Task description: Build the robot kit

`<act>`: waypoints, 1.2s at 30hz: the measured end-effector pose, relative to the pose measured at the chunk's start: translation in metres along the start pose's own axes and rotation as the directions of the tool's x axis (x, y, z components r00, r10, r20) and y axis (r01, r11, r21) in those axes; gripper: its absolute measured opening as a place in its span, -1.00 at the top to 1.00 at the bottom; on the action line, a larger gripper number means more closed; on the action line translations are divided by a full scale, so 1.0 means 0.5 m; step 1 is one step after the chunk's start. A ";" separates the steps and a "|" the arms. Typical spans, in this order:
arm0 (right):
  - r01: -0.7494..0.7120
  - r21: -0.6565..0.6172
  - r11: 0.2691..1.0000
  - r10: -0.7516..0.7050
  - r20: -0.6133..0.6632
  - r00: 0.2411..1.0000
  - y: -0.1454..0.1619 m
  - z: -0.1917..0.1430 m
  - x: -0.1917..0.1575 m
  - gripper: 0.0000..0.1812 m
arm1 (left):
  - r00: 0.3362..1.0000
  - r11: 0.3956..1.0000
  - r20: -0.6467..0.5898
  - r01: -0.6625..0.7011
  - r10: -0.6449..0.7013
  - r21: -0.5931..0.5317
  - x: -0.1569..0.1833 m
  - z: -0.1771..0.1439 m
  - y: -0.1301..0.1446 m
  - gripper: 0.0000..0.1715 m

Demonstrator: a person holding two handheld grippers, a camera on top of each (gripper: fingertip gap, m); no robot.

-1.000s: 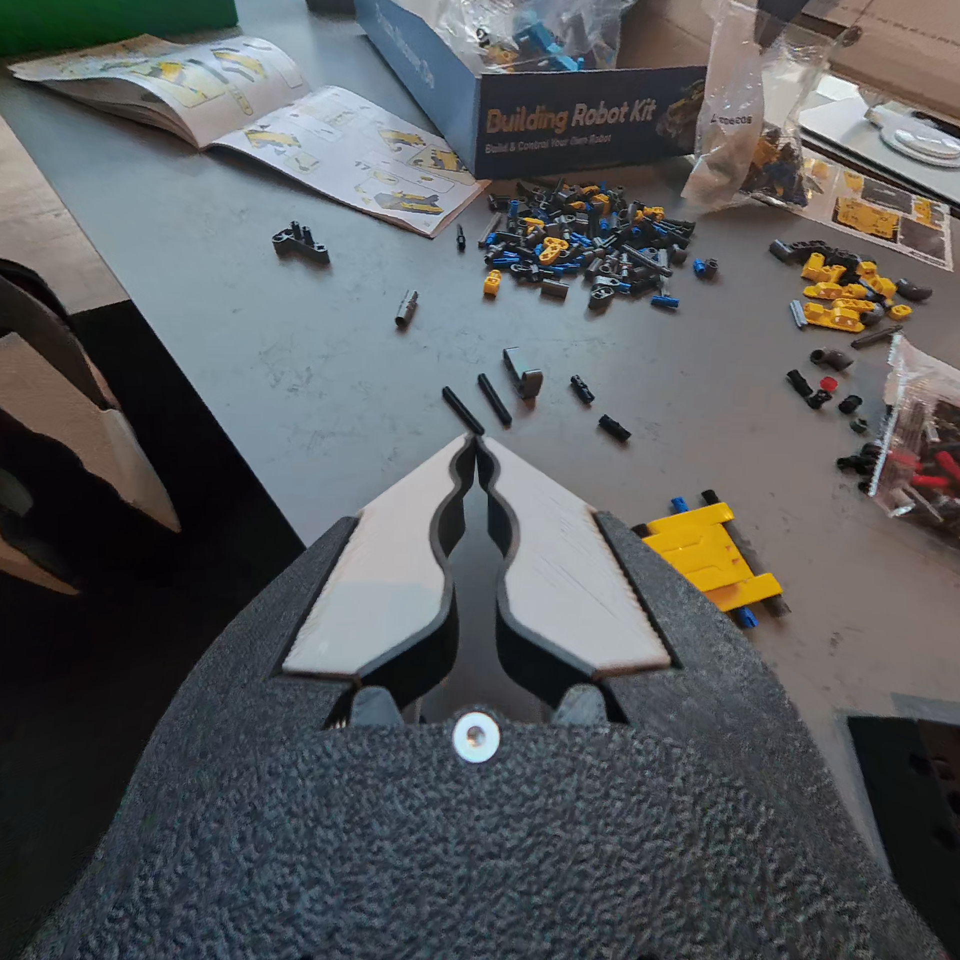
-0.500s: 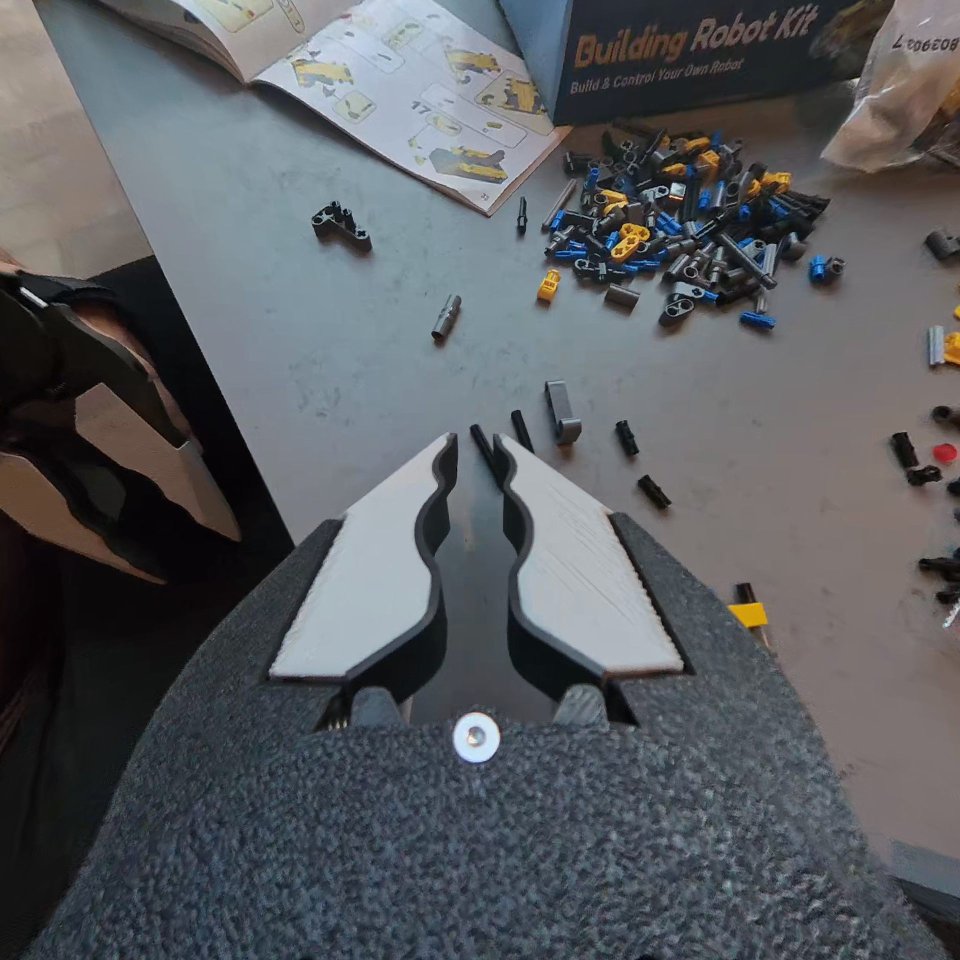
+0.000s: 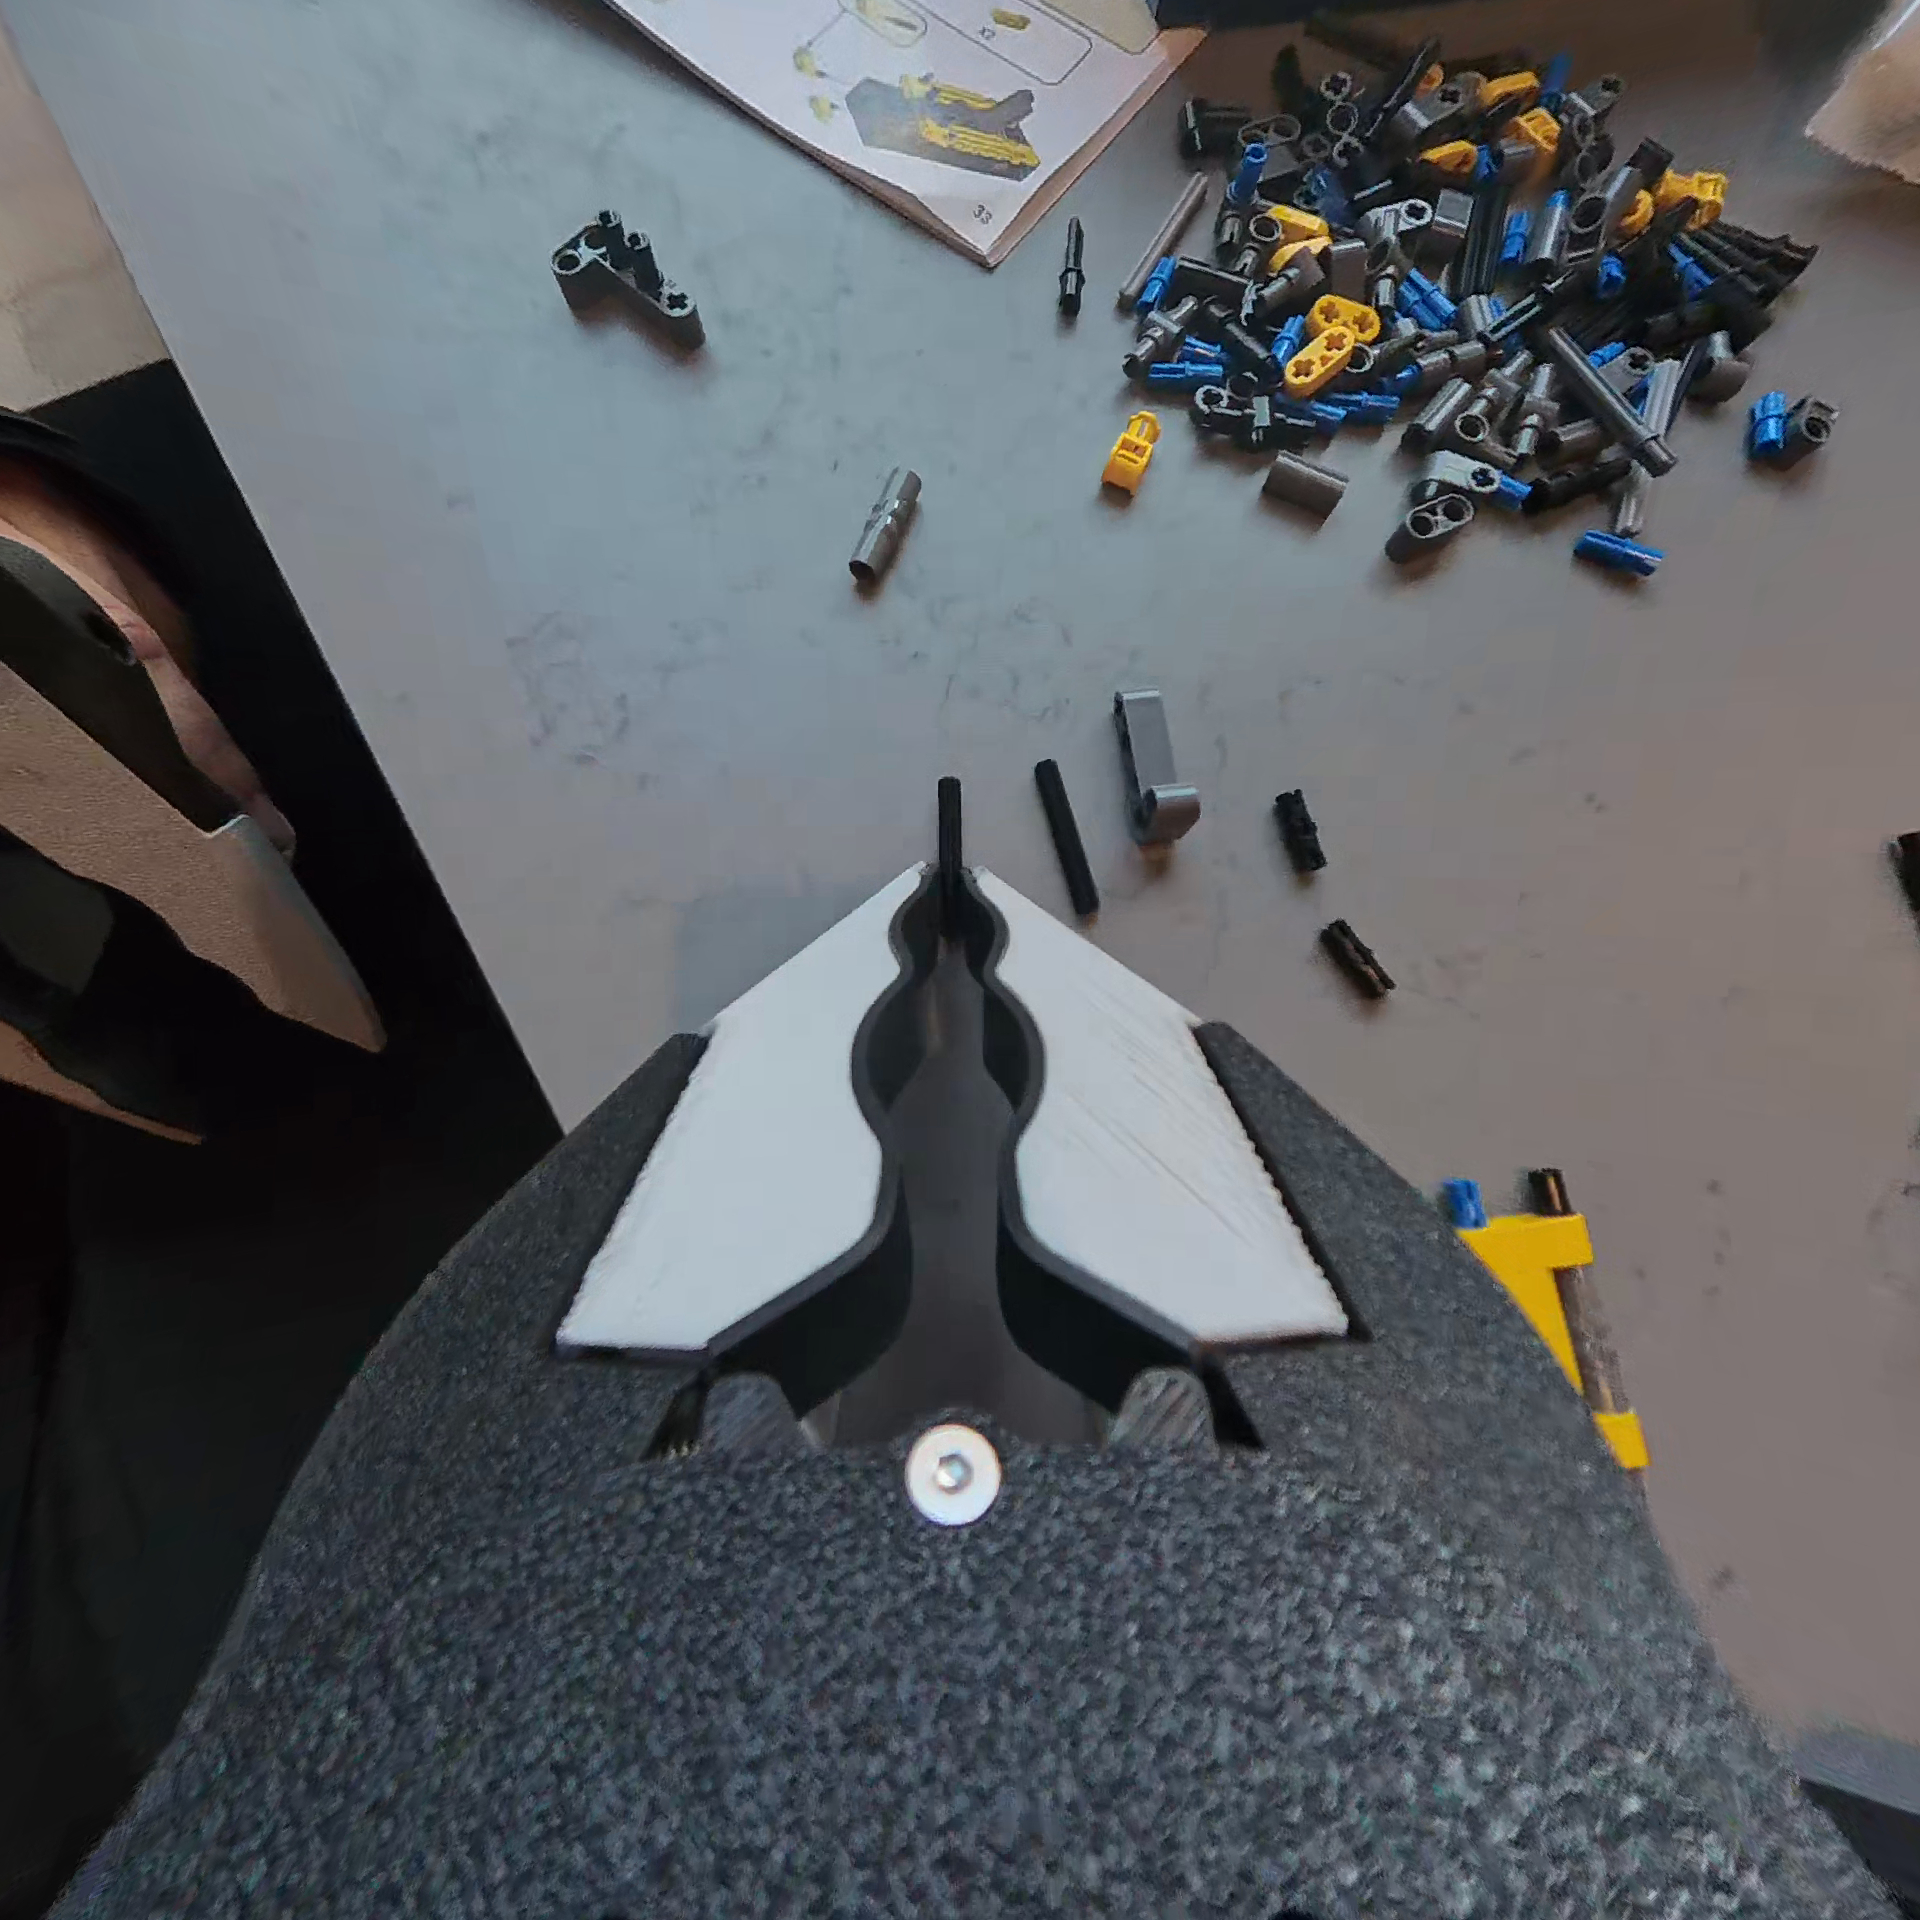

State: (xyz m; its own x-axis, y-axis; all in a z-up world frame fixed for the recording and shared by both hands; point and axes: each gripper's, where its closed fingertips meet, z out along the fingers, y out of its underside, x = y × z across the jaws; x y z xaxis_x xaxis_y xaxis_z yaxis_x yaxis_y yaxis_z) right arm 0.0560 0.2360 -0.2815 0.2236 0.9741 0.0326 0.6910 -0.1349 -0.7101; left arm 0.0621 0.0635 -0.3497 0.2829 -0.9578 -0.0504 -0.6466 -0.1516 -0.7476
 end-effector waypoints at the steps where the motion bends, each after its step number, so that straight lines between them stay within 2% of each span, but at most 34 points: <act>1: 0.004 0.001 1.000 -0.004 -0.013 1.000 0.002 -0.003 -0.003 0.97 | 1.000 1.000 0.001 -0.001 0.001 -0.002 0.001 0.000 0.000 0.53; 9: 0.000 0.081 0.997 0.006 -0.074 0.997 -0.021 -0.027 -0.032 0.97 | 1.000 1.000 0.005 -0.017 0.017 0.018 0.006 -0.014 -0.010 0.53; 19: -0.033 0.129 0.991 0.053 -0.156 0.986 -0.012 -0.045 -0.012 0.97 | 0.998 0.997 0.000 0.064 -0.064 0.035 -0.004 -0.030 -0.015 0.53; 24: -0.054 0.103 0.993 0.066 -0.114 0.991 0.005 -0.025 -0.012 0.97 | 0.995 0.992 -0.056 0.086 -0.081 0.090 0.009 -0.037 -0.033 0.50; 36: -0.091 0.111 0.990 0.092 -0.005 0.996 0.009 -0.016 -0.024 0.97 | 0.995 0.994 -0.076 0.071 -0.065 0.088 0.005 -0.036 -0.023 0.47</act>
State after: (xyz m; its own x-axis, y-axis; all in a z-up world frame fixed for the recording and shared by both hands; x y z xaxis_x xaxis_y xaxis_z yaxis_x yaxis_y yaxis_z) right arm 0.0618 0.2224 -0.2793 0.2897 0.9566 -0.0297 0.5871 -0.2022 -0.7838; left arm 0.0574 0.0583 -0.3292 0.2696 -0.9618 0.0485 -0.5597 -0.1975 -0.8048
